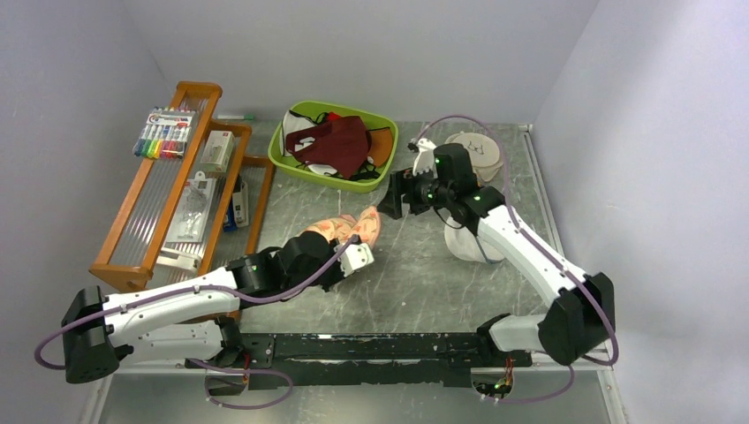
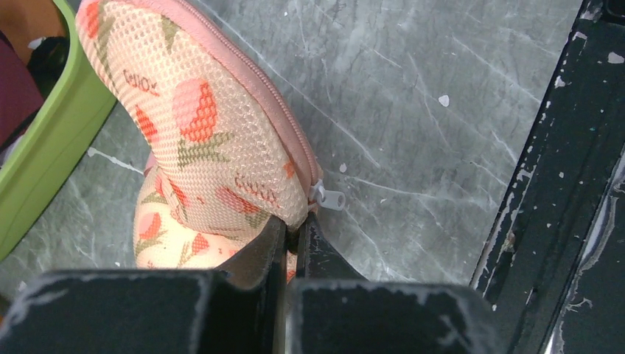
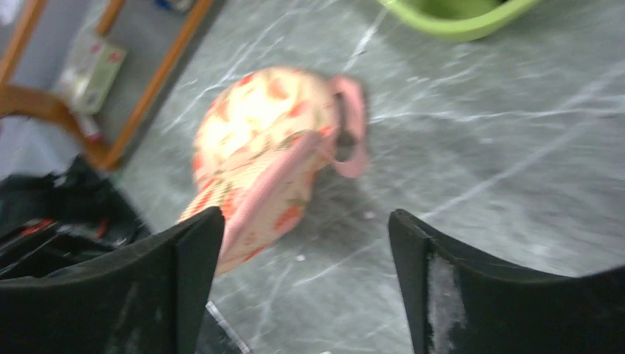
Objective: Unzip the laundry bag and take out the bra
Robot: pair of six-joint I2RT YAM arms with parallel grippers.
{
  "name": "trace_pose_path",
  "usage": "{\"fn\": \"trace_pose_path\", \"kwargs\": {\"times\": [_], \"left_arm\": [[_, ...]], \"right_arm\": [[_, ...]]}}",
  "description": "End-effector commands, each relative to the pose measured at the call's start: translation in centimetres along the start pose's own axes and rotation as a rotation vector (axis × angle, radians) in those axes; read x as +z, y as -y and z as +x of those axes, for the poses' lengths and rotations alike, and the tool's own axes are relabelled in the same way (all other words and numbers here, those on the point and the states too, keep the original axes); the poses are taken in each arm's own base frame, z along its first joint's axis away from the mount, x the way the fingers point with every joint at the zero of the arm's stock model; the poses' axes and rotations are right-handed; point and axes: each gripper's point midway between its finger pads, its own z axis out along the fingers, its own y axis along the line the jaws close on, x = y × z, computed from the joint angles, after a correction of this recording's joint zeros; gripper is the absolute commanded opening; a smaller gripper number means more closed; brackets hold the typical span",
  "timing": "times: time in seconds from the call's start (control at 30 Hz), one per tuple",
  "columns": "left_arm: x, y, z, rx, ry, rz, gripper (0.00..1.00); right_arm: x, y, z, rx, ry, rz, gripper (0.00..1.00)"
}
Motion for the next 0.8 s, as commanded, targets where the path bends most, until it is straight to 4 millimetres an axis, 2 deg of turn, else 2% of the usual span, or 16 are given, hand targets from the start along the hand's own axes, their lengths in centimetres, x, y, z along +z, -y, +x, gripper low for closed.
{"fn": "trace_pose_path", "kwargs": {"times": [0.0,0.1,0.17,0.27,0.37,0.5,0.67,0.77], "left_arm": [[-0.8,-0.3,-2.0,-0.053,0.060,0.003,0.07],[-1.0,-0.9,-2.0,-0.072,0.064,-0.017,0.07],[-1.1,-1.3,-2.3,-0.092,0.076,-0.023,0.07],[-1.4,-2.4,-3.0,-0.143,0.095,-0.042,0.07],[-1.6,-3.5,-3.5,-0.197,0.113,-0.044,0.07],[-1.7,-4.3,-4.0,-0.252,0.136,-0.020,0.07],[-1.2,-4.8,-3.5,-0.283,0.095,0.004,0.07],[-0.9,-5.4,-2.9,-0.298,0.066,-0.006,0.07]], "right_arm": [[-4.2,4.2,-2.4,-0.107,0.111,0.319,0.89],[-6.8,6.0,-3.9,-0.088,0.259,0.471,0.97],[-7.9,8.1,-3.2,-0.082,0.310,0.585,1.00],[-9.1,8.5,-3.2,-0.116,0.377,0.614,1.00],[-9.1,5.6,-3.7,-0.241,0.495,0.447,1.00],[-8.0,-0.3,-1.6,-0.547,0.571,0.141,1.00],[-6.4,-3.0,-0.1,-0.721,0.523,0.055,0.97],[-5.2,-5.8,1.5,-0.899,0.504,-0.023,0.93]]}}
